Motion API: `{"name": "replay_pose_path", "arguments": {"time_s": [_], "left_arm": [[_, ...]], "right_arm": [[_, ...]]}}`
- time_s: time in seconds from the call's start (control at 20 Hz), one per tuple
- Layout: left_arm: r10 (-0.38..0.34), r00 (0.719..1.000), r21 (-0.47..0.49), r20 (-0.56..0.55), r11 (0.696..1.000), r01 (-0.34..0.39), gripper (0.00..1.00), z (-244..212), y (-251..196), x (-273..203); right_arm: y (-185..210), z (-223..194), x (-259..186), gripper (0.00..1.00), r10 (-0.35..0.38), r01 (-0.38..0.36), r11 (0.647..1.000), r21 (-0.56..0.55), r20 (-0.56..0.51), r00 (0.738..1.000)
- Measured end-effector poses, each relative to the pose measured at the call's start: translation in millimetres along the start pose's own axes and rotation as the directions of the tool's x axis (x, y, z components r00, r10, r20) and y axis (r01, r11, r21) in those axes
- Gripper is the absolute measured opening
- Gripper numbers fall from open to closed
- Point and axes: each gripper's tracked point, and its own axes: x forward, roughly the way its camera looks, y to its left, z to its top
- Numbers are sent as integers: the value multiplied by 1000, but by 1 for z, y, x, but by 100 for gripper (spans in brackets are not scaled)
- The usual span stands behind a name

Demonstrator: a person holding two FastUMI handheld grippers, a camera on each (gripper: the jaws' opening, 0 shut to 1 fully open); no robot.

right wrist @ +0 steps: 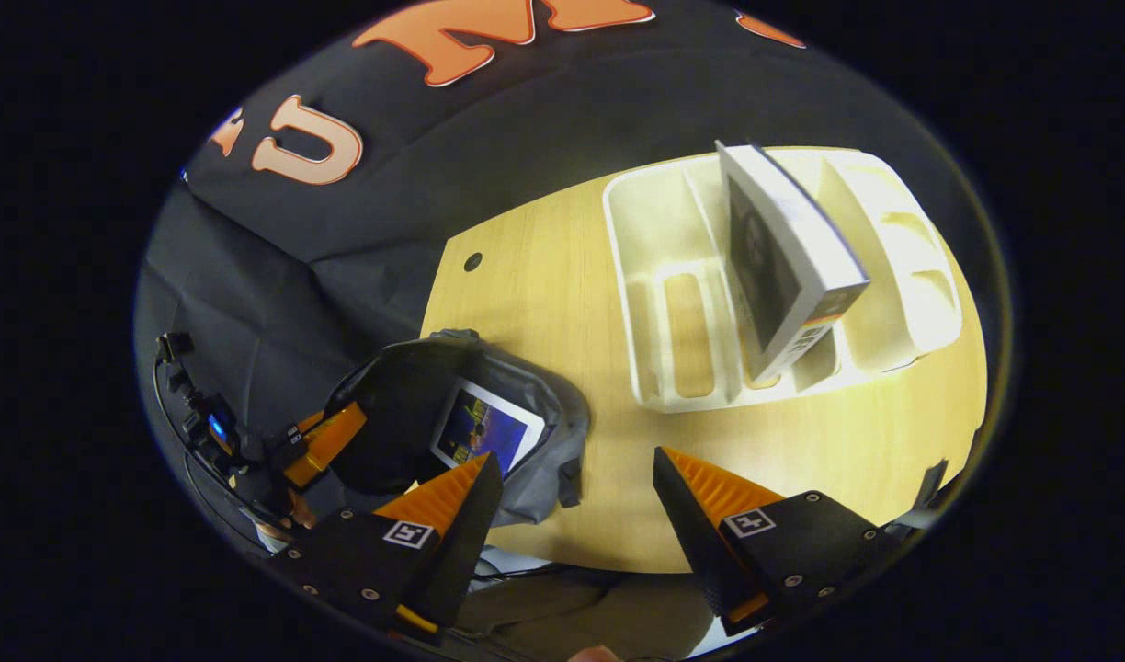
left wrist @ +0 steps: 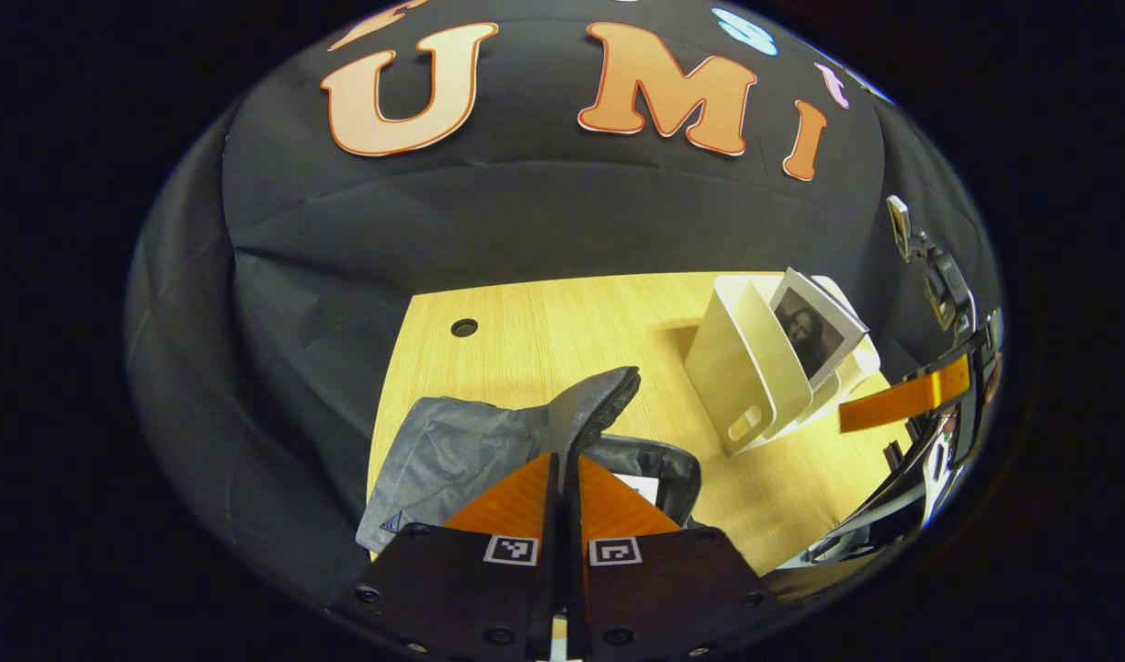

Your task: Open the schoolbag, grab two books from the bookshelf and put them into the schoolbag.

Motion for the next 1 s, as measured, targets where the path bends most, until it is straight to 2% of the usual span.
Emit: {"name": "replay_pose_path", "arguments": {"time_s": [0.15, 0.3, 0.45, 0.7, 0.85, 1.0], "left_arm": [[11, 1000, -15, -12, 1000, -11, 6, -3, -1, 2], [26, 1000, -11, -14, 1000, -26, 6, -3, -1, 4], [39, 999, -24, -21, 999, -39, 6, -5, -3, 6], [78, 997, -35, -20, 996, -79, 6, -5, -1, 4], [101, 995, -53, -23, 993, -102, 6, -6, 1, 0], [120, 992, -66, -25, 990, -122, 6, -8, 3, -3]], "right_arm": [[-30, 25, -24, 98, -68, 69, 996, -48, 21, 997], [-48, 52, -39, 98, -100, 102, 993, -64, 29, 995], [-67, 77, -45, 99, -146, 149, 984, -100, 40, 988], [-85, 105, -39, 95, -175, 178, 979, -101, 37, 984], [-101, 117, -18, 88, -208, 208, 972, -113, 12, 978], [-115, 121, 4, 76, -247, 243, 963, -120, -19, 969]]}}
